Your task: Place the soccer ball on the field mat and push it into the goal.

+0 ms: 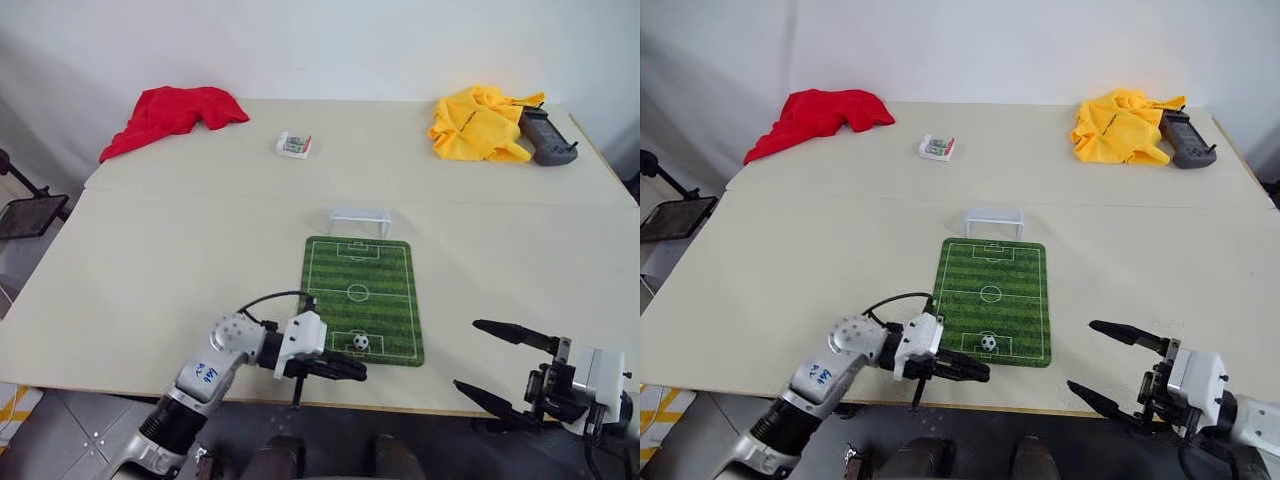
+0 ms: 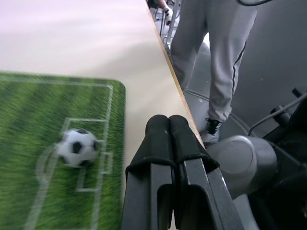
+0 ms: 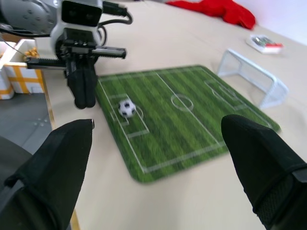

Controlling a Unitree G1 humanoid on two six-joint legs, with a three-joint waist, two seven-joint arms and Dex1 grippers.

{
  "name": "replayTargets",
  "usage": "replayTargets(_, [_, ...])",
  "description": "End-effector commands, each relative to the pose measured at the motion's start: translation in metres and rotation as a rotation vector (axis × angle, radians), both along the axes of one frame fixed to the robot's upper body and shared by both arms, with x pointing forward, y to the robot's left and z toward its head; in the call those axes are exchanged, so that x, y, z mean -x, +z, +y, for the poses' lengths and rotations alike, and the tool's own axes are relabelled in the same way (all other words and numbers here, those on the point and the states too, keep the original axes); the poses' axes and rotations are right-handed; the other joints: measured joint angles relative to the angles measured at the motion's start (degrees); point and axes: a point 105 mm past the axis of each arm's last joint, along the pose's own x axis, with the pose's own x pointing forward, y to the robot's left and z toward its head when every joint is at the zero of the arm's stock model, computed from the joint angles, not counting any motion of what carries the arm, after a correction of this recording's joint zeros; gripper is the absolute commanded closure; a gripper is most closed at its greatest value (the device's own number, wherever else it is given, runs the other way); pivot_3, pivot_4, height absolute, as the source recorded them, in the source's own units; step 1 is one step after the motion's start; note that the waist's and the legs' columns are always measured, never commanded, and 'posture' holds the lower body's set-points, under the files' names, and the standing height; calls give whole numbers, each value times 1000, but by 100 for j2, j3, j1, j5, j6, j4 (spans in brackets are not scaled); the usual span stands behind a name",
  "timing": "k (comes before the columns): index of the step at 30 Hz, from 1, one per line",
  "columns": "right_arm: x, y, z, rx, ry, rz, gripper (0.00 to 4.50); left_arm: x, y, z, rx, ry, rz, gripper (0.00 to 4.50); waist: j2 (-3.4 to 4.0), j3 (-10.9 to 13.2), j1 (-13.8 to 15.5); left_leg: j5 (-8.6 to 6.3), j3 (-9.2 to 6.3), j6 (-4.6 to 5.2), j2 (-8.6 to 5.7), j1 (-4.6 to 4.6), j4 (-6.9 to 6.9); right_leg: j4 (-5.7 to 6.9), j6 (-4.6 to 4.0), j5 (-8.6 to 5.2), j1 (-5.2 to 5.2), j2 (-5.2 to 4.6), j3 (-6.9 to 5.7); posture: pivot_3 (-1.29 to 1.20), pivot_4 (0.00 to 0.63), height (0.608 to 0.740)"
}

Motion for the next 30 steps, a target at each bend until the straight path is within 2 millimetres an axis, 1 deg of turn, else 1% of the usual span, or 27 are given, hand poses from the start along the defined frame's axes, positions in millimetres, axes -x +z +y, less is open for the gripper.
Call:
replayTargets(1, [4,4,-1,11,-5,-26,0,2,6,-9,18,15,-22,4451,0,0,-19,0,1,0,0,0,1,0,0,0,1,0,1,0,150,740])
replayTargets(7, [7,-1,-2,2,-36,-15,0,-6,6,-13,15,54,-27,4451,0,0,-48,0,5,1,-1,1,3,-2,0,0,3,-2,4,0,150,740])
replayTargets(13, [9,-5,-1,-11,-55,-12,0,-24,4,-15,-4,126,-73,4451,0,0,-50,0,5,1,-3,1,4,-2,0,0,3,-2,4,0,150,740])
replayTargets(16, [8,-5,0,-14,-61,-15,0,-30,3,-17,0,141,-90,4451,0,0,-50,0,5,1,-2,2,3,-1,0,0,2,-2,4,0,150,740])
replayTargets(18, [8,-5,0,-16,-65,-19,0,-37,0,-18,-16,174,-120,4451,0,0,-49,0,5,1,-2,1,4,-2,0,0,2,-1,4,0,150,740])
replayTargets(20, [5,-2,0,-24,-79,-38,0,-51,3,-20,-6,249,-165,4451,0,0,-49,0,5,1,-3,2,5,-2,0,0,3,-2,4,0,150,740])
replayTargets(22, [-1,6,-1,-61,-122,-71,0,-72,24,-22,89,358,-292,4451,-1,0,-47,0,5,1,-4,2,6,-2,0,0,4,-3,4,0,150,740])
replayTargets(24, [-6,13,-5,-110,-185,-96,0,-95,48,-16,178,494,-398,4451,-2,1,-40,1,5,1,-5,0,10,-1,1,1,3,-3,3,0,150,740])
replayTargets(25, [-8,14,-7,-131,-210,-100,0,-104,55,-11,199,549,-428,4451,-3,2,-36,1,5,1,-5,-1,9,-1,1,1,2,-3,3,0,150,740])
replayTargets(27, [-9,14,-9,-153,-243,-97,0,-112,62,-1,223,607,-448,4451,-2,1,-47,1,5,0,-5,-1,6,2,1,1,-1,-2,3,0,150,740])
replayTargets(28, [-9,13,-9,-158,-250,-93,0,-112,62,3,229,608,-439,4451,-1,1,-62,1,6,-1,-4,1,4,4,2,1,-2,-2,3,0,150,740])
replayTargets(30, [-10,11,-8,-172,-268,-91,0,-104,63,10,258,570,-418,4451,4,-3,-81,-2,8,-4,-3,2,-1,13,3,1,-9,-2,3,0,150,740])
